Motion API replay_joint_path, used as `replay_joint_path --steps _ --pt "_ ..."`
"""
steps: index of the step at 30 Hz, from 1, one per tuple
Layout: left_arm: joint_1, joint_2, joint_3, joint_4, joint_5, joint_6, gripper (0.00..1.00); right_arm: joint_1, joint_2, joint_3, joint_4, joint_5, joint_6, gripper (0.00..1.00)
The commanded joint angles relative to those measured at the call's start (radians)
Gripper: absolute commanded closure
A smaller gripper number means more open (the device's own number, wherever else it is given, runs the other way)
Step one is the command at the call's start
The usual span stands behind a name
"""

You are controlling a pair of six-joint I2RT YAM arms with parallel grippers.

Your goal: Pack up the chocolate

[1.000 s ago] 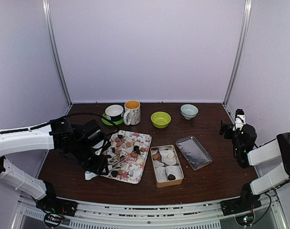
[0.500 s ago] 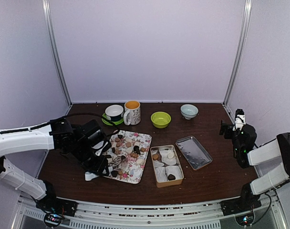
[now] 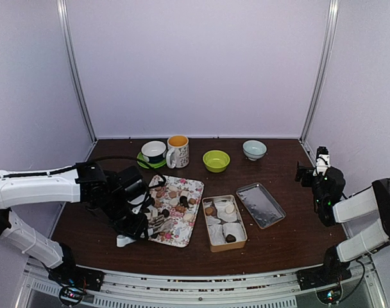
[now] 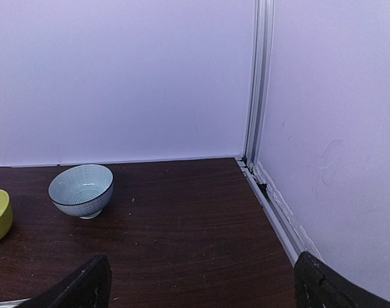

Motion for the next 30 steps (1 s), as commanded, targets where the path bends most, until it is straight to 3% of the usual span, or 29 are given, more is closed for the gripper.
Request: replay_joint_path --steps 1,15,24,30 --pt "-0.011 0.039 0.015 -0.027 -0.037 -0.011 0.61 -0.007 0.005 0.016 0.008 0.015 0.008 0.00" --pt "-0.035 0.032 0.128 -0.112 -0.143 -0.006 0.71 -0.007 0.004 0.016 0.007 0.015 0.008 0.00" --pt "-0.050 -0.086 0.139 0.037 -0.071 0.034 0.73 -0.007 0.005 0.016 0.008 0.015 0.007 0.00" --pt "-0.089 -0.117 0.108 0.224 0.040 0.058 0.71 -0.007 0.004 0.016 0.007 0.015 0.007 0.00"
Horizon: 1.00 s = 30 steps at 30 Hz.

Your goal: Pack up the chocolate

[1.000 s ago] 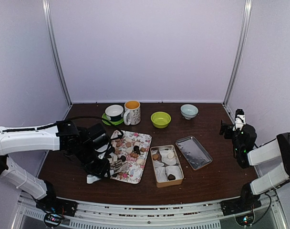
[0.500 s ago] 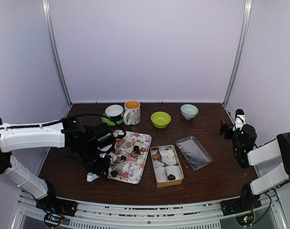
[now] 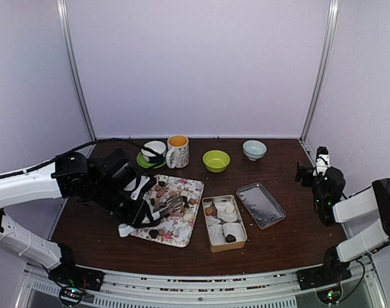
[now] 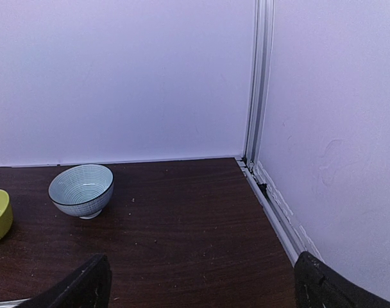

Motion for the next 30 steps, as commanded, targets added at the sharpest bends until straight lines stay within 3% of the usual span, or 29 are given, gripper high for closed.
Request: replay_joint_path --steps 1,15,30 --pt "-0.040 -0.001 0.005 0.206 0.102 0.042 0.71 -0.007 0.005 0.016 0.008 0.015 0.008 0.00" --pt "-0.112 0.194 0.085 0.259 0.177 0.106 0.71 -0.007 0.004 0.017 0.007 0.015 0.008 0.00" --pt "-0.119 0.252 0.096 0.267 0.176 0.097 0.67 -0.007 0.005 0.016 0.007 0.015 0.009 0.00"
